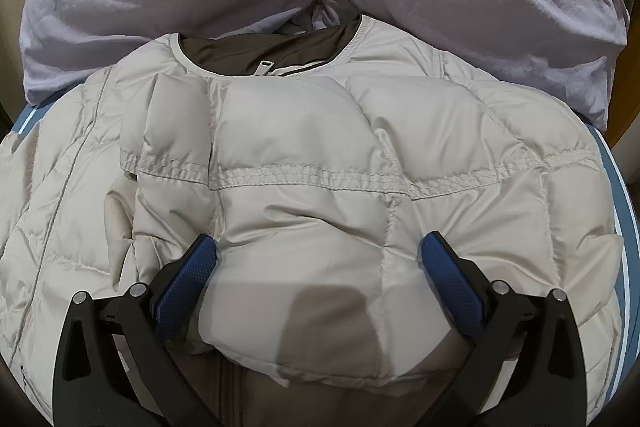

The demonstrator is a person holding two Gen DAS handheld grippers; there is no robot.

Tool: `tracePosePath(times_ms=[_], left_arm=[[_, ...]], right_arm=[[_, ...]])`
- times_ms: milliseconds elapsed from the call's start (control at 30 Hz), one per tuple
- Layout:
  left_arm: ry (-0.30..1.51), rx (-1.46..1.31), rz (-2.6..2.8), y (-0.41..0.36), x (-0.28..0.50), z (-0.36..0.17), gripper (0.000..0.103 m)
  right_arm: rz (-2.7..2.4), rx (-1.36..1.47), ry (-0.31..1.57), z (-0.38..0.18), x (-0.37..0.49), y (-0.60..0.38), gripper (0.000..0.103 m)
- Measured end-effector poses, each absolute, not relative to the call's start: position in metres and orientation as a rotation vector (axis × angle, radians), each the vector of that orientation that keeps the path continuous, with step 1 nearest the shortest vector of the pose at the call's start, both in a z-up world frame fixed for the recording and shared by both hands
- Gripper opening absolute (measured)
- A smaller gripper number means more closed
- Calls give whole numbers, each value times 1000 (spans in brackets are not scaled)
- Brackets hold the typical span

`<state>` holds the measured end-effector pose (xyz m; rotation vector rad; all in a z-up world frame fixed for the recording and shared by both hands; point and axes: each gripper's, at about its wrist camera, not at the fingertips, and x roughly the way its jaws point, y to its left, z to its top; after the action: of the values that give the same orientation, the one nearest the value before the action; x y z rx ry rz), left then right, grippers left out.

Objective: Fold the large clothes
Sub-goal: 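Grasp the cuff of the other sleeve with the left tool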

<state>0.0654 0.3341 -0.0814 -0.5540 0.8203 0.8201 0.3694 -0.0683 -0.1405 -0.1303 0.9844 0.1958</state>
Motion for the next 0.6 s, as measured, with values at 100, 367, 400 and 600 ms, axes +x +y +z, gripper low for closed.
tracePosePath(times_ms=[100,367,400,600], left_arm=[[844,-565,868,357,62,-90,101],[884,-648,928,392,50,-117,101],[889,-662,929,395,48,-121,100],[899,-675,936,396,47,-134,96]], right_arm=[[203,-130,985,-141,370,-68,102],[218,-123,985,-140,370,-69,102],[218,-122,985,-140,370,-69,102],[217,-122,985,-140,370,-70,102]])
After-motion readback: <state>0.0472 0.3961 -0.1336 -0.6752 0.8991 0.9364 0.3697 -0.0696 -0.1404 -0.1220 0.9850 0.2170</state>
